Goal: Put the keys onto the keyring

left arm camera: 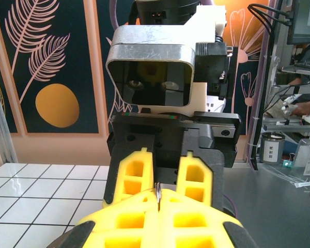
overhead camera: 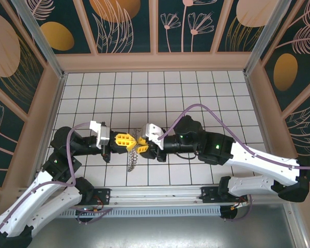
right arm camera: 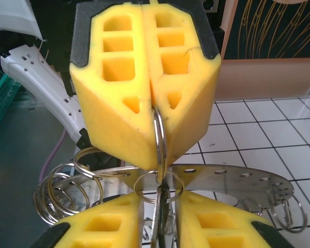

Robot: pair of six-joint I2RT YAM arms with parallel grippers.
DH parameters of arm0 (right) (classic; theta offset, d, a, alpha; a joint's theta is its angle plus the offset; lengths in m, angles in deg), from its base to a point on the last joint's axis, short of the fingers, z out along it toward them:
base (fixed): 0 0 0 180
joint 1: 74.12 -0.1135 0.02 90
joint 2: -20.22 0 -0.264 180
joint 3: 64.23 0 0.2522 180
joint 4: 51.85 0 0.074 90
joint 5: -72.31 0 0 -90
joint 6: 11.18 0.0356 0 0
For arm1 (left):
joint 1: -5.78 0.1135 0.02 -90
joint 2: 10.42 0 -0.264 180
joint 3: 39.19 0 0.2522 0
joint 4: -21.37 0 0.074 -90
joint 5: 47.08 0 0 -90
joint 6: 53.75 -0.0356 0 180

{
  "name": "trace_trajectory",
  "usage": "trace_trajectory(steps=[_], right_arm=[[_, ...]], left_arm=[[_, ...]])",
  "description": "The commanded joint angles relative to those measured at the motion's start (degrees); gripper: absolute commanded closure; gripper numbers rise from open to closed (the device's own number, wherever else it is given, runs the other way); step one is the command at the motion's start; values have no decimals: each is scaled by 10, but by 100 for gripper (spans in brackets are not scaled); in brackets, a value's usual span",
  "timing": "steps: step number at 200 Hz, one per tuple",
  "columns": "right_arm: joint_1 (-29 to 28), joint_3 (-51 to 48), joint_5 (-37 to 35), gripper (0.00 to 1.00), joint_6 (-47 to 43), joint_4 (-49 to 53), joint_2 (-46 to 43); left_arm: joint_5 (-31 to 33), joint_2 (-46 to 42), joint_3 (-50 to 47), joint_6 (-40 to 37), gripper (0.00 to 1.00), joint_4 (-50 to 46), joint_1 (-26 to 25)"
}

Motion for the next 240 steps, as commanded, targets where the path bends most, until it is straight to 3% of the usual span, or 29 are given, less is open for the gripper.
trace_trajectory(steps=[1,52,240], right_arm=[[-1,-3,-22,83,5,-17,1],[-1,10,-59,100,-3,3,-9],[-13,75,-92,100,-15,77,-2]], left_arm=[[-11,-8,1,7,100,27,0],[-10,-12,2,6,100,23,0],[61,0,23,-65,100,-78,0]])
